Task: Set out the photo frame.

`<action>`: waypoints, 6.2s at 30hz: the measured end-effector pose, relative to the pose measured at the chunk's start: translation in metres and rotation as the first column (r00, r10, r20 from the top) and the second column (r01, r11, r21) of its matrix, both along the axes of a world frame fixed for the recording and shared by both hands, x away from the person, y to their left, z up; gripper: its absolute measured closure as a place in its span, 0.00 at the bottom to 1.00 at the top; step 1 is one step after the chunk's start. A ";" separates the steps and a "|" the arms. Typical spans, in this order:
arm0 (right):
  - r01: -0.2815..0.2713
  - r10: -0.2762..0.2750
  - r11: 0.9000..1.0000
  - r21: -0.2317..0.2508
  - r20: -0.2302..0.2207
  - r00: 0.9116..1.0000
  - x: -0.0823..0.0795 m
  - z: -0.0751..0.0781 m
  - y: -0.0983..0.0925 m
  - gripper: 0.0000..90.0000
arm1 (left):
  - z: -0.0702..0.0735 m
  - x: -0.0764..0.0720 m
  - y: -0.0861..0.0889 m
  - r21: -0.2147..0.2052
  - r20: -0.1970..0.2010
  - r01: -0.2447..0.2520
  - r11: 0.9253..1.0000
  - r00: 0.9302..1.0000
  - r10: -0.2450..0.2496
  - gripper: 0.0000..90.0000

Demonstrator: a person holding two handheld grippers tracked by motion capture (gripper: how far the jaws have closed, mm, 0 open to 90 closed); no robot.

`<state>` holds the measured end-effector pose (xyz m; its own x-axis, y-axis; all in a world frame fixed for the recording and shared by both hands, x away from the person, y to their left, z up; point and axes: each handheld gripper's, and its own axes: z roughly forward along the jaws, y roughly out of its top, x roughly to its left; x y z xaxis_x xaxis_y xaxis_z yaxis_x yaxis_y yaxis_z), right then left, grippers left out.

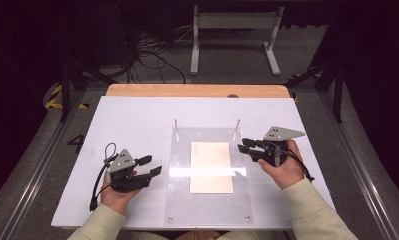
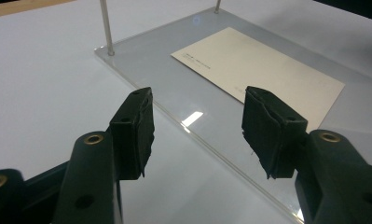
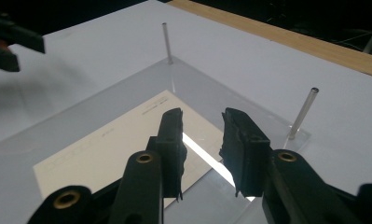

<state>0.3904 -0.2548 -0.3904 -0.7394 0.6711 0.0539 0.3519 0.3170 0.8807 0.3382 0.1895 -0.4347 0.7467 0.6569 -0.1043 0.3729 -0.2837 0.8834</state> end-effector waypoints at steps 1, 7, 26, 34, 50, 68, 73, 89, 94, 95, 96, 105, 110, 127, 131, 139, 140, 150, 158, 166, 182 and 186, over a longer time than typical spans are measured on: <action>0.018 -0.018 1.000 0.005 -0.022 1.000 0.005 -0.001 0.000 0.75 | 0.000 -0.002 0.001 -0.002 -0.004 -0.003 1.000 1.000 0.003 0.49; 0.085 -0.085 0.996 0.004 0.006 0.996 0.032 -0.005 0.001 0.72 | -0.002 -0.009 0.005 0.016 -0.002 -0.012 1.000 1.000 0.012 0.49; 0.238 -0.237 0.971 -0.027 0.014 0.971 0.090 -0.024 0.007 0.77 | -0.007 -0.009 0.005 0.039 0.007 0.006 0.999 1.000 -0.006 0.48; 0.244 -0.242 0.965 -0.100 0.031 0.970 0.096 -0.033 0.015 0.95 | -0.007 -0.010 0.003 0.038 0.011 0.018 0.999 1.000 -0.019 0.48; 0.237 -0.235 0.971 -0.046 0.027 0.972 0.102 -0.041 0.011 0.95 | -0.008 -0.012 0.000 0.042 0.012 0.036 0.998 0.999 -0.037 0.48; 0.281 -0.279 0.959 0.045 -0.047 0.959 0.116 -0.047 0.008 0.96 | -0.008 -0.015 0.000 0.047 0.021 0.038 0.998 0.999 -0.039 0.48; 0.284 -0.279 0.956 0.071 -0.072 0.957 0.122 -0.048 0.007 0.96 | -0.009 -0.015 0.002 0.058 0.017 0.032 0.998 0.999 -0.033 0.48; 0.289 -0.271 0.946 0.148 -0.131 0.954 0.134 -0.054 0.001 0.95 | -0.003 -0.027 -0.009 0.074 0.170 0.072 0.995 0.982 -0.084 0.37; 0.297 -0.275 0.941 0.164 -0.144 0.950 0.137 -0.056 0.001 0.95 | 0.000 -0.034 -0.027 0.124 0.267 0.124 0.984 0.951 -0.154 0.33; 0.300 -0.276 0.940 0.165 -0.149 0.949 0.138 -0.056 0.001 0.95 | 0.001 -0.035 -0.030 0.122 0.280 0.132 0.984 0.946 -0.162 0.32; 0.301 -0.278 0.939 0.167 -0.152 0.949 0.139 -0.056 0.001 0.95 | 0.003 -0.036 -0.032 0.120 0.289 0.135 0.984 0.943 -0.165 0.32; 0.311 -0.282 0.934 0.178 -0.168 0.944 0.141 -0.058 0.001 0.95 | 0.016 -0.031 -0.047 0.034 0.371 0.198 0.980 0.908 -0.196 0.31; 0.313 -0.284 0.933 0.177 -0.171 0.944 0.141 -0.058 0.001 0.95 | 0.020 -0.028 -0.055 0.025 0.384 0.217 0.976 0.899 -0.209 0.32; 0.312 -0.281 0.934 0.175 -0.179 0.943 0.141 -0.057 0.001 0.95 | 0.030 -0.028 -0.061 0.084 0.373 0.211 0.974 0.900 -0.227 0.60; 0.307 -0.277 0.937 0.166 -0.184 0.943 0.141 -0.054 0.000 0.95 | 0.031 -0.027 -0.061 0.087 0.360 0.217 0.972 0.903 -0.233 0.60; 0.274 -0.247 0.947 0.170 -0.162 0.955 0.129 -0.040 -0.017 0.74 | 0.033 -0.028 -0.067 0.118 0.345 0.235 0.965 0.901 -0.261 0.64; 0.267 -0.245 0.949 0.165 -0.143 0.959 0.125 -0.037 -0.019 0.71 | 0.033 -0.028 -0.067 0.115 0.346 0.233 0.966 0.902 -0.258 0.64; 0.183 -0.185 0.973 0.138 -0.001 0.983 0.061 -0.010 -0.045 0.59 | 0.037 -0.025 -0.064 0.108 0.341 0.229 0.967 0.906 -0.252 0.63; 0.075 -0.089 0.981 0.179 0.075 0.993 0.006 0.003 -0.057 0.53 | 0.043 -0.024 -0.059 0.105 0.347 0.230 0.967 0.903 -0.252 0.63; -0.018 -0.004 0.986 0.166 0.132 0.991 -0.039 0.011 -0.063 0.48 | 0.045 -0.024 -0.056 0.102 0.352 0.225 0.969 0.903 -0.247 0.63; -0.124 0.107 0.990 0.073 0.205 0.973 -0.082 0.012 -0.056 0.38 | 0.046 -0.024 -0.053 0.100 0.359 0.216 0.971 0.903 -0.237 0.63; -0.174 0.155 0.983 0.061 0.244 0.957 -0.087 0.017 -0.043 0.35 | 0.046 -0.025 -0.053 0.101 0.358 0.216 0.971 0.903 -0.238 0.63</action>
<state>0.3033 -0.2979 -0.3734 -0.8374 0.5396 -0.0871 0.0791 0.2772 0.9575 0.3136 0.1360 -0.3887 0.8550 0.4615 0.2367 -0.0526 -0.3769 0.9248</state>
